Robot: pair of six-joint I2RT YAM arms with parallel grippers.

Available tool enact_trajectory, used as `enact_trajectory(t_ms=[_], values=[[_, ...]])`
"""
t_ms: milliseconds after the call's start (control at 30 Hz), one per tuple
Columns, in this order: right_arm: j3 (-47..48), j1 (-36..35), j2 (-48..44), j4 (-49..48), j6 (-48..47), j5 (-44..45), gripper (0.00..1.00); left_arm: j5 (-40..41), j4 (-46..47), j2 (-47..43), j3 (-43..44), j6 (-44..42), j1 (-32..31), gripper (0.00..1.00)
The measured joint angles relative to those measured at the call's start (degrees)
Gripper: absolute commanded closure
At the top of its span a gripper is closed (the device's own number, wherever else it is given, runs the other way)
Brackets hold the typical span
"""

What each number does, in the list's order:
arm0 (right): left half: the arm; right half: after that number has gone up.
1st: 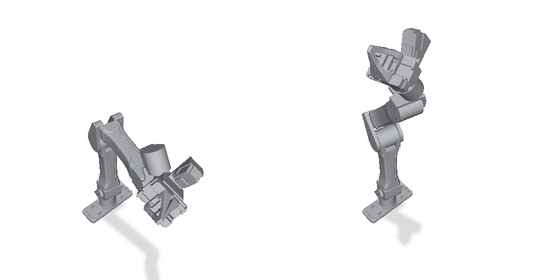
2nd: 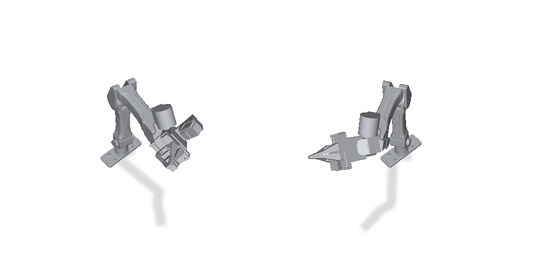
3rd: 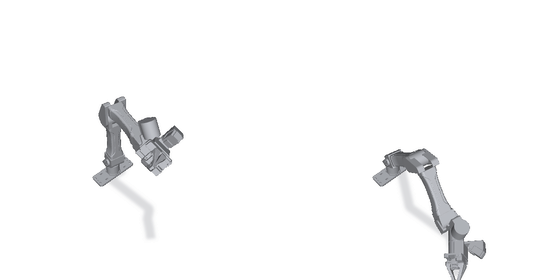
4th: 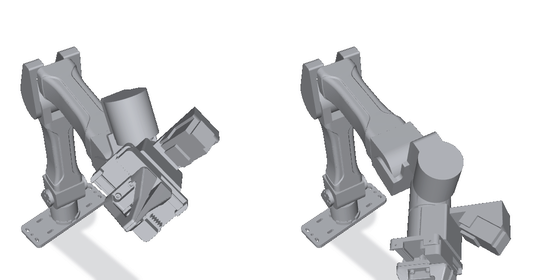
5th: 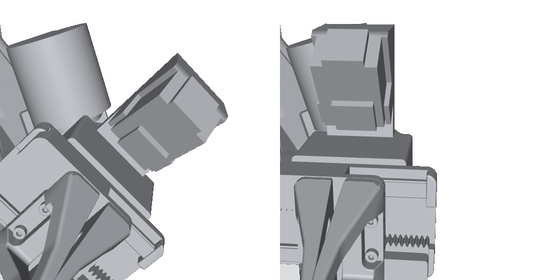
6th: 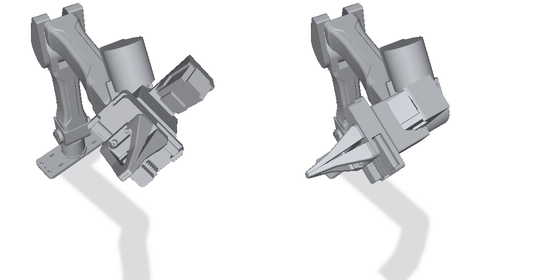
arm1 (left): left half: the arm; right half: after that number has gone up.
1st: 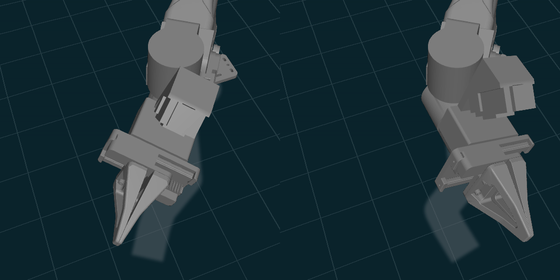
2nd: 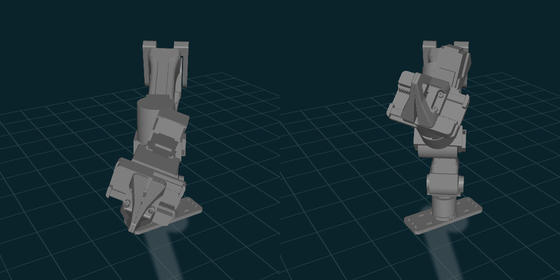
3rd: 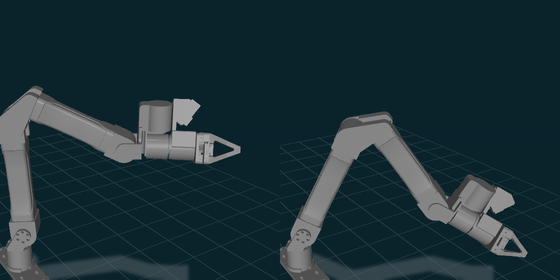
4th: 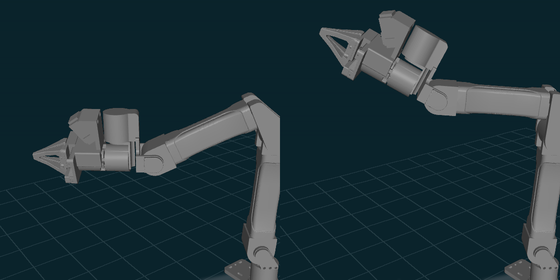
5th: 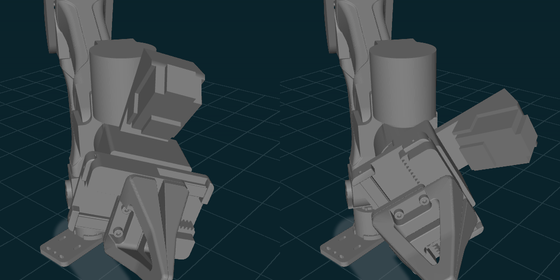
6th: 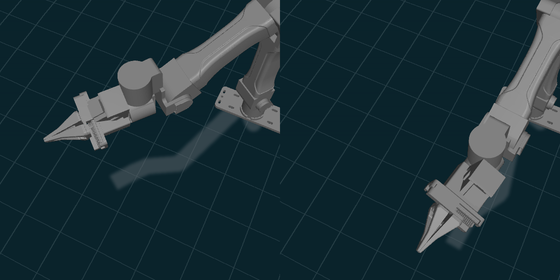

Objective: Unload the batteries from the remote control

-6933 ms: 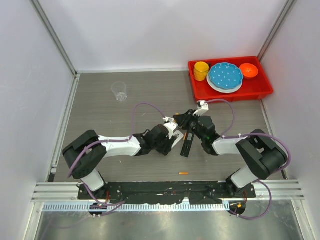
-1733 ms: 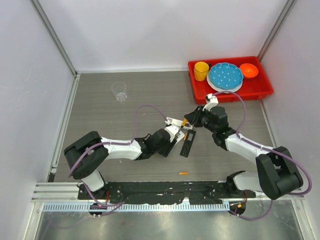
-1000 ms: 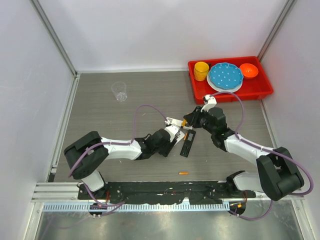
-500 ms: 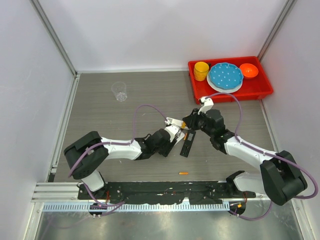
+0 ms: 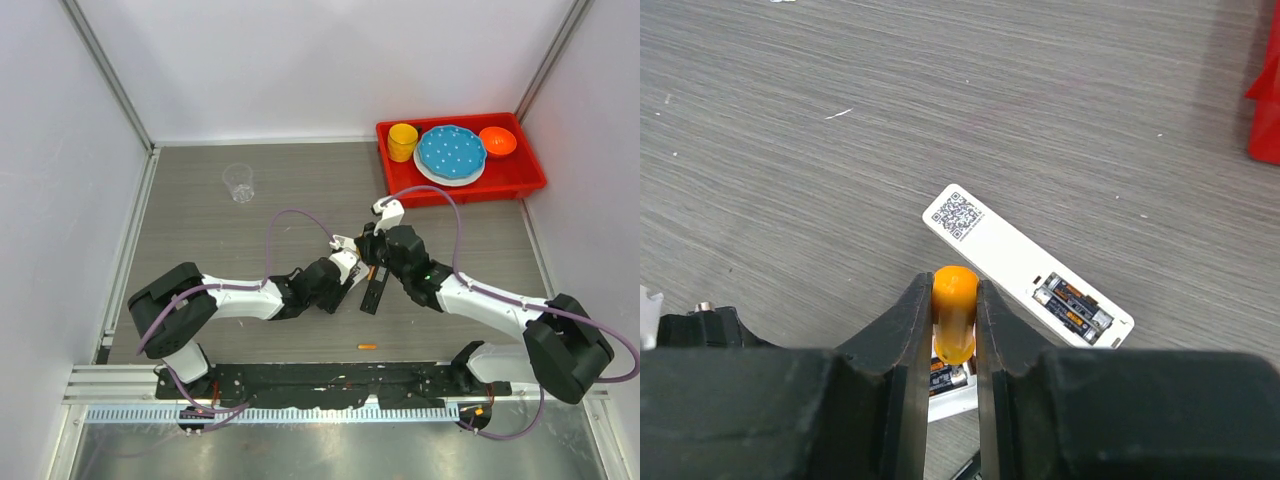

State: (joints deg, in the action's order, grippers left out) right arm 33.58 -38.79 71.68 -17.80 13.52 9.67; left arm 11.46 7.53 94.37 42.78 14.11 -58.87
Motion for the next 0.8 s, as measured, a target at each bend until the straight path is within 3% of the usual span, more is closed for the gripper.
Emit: enact_trajectory(t_ms=[667, 800], values=[[3.74, -9.18, 3.26, 3.32, -4.5, 18.16, 0.99, 0.02, 0.61, -0.15, -0.42, 2.03, 0.17, 0.63], [5.35, -10.75, 6.14, 3.04, -5.11, 23.76, 0.99, 0.02, 1.27, -0.39, -0.87, 2.08, 0.22, 0.69]])
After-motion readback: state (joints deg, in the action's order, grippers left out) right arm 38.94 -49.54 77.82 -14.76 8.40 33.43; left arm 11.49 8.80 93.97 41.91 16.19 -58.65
